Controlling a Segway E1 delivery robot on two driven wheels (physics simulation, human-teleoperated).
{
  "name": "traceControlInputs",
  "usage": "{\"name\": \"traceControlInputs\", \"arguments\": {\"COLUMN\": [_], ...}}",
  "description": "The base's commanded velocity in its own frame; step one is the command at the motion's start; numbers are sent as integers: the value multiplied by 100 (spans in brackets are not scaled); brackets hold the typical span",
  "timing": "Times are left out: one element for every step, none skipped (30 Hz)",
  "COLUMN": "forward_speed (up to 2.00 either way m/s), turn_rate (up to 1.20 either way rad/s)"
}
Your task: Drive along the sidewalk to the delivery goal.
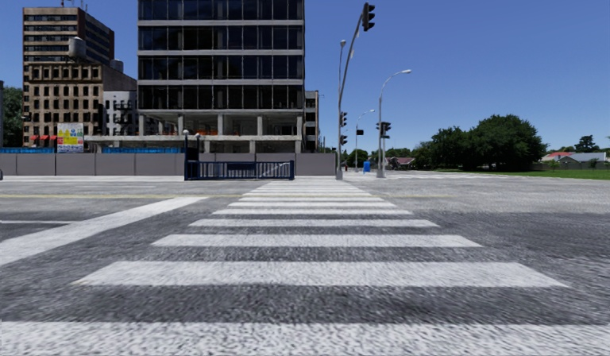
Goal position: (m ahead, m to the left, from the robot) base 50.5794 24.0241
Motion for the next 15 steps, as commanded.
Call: {"name": "traceControlInputs", "arguments": {"forward_speed": [200,200,200,200,200,200,200,200,200,200,200,200,200,200,200], "turn_rate": [0,0,-8,-29,-38,-37,-37,0,0,0,0,0,0,0,0]}}
